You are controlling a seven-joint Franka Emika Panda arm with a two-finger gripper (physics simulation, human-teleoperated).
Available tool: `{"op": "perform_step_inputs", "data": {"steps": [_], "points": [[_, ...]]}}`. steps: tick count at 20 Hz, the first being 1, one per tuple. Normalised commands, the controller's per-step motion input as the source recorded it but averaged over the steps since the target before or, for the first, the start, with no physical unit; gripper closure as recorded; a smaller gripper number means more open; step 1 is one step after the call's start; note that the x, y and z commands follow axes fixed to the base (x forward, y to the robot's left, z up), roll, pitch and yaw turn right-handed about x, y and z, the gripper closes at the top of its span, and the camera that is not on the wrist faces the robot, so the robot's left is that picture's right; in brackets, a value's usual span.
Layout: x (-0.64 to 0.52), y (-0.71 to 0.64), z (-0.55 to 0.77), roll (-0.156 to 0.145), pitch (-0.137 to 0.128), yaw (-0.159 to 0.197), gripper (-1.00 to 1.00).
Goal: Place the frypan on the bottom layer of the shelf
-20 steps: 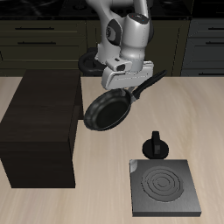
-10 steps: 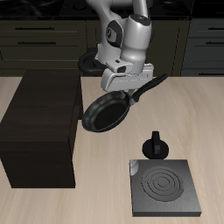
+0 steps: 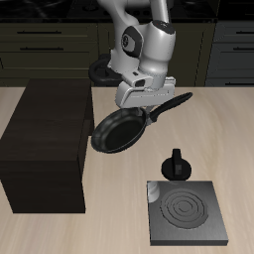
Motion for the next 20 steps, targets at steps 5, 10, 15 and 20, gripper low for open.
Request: {"op": "perform_step_inputs", "data": {"steps": [5,10,15,20], "points": [[0.04,-0.16,0.02,-0.028,-0.024,-0.003,1.00],[0.03,-0.05,0.19,-0.013,-0.024,-0.010,1.00],[0.22,-0.21,0.11,-0.045,-0.021,0.029,1.00],[0.25,-0.28,-0.07,-0.045,-0.001,0.036,1.00]]}}
